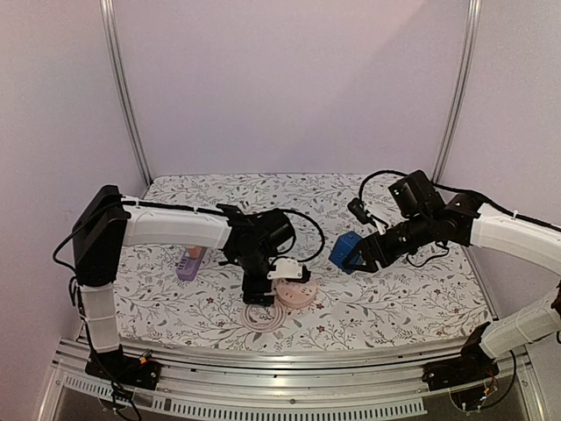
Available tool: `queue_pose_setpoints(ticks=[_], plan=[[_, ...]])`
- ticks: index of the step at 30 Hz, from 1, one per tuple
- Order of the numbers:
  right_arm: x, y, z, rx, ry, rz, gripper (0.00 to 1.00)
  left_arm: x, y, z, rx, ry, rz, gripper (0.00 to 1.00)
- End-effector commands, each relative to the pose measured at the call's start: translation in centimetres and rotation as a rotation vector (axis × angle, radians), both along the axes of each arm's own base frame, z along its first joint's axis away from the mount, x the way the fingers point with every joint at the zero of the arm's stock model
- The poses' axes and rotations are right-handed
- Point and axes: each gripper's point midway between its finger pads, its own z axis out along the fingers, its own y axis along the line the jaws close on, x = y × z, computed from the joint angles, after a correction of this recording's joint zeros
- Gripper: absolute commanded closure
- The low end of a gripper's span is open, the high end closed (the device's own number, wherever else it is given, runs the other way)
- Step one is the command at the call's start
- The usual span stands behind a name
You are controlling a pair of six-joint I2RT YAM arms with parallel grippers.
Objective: Insert the plug
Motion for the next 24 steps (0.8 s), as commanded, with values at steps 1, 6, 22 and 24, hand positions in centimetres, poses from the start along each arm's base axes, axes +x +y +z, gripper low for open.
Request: queue_pose_setpoints(ticks=[1, 6, 22, 24], plan=[[1.1, 0.9, 1.3, 0.03, -0.052, 0.014, 1.0, 1.7, -1.9, 4.9, -0.154, -0.079, 0.033, 0.01], [1.6, 0.8, 0.7, 0.01, -0.048, -0.008, 1.0, 3.5, -1.7, 10.2, -0.301, -0.158, 0.163, 0.01], [3.4, 3.0, 2.7, 0.072, -0.117, 0.029, 1.0, 9.2, 10.2, 19.8, -0.869, -0.166, 1.124, 0.0], [3.5, 3.4, 2.2, 0.042, -0.127, 0.049, 1.0, 9.5, 12.9, 20.4, -0.912, -0.266, 1.219, 0.01]])
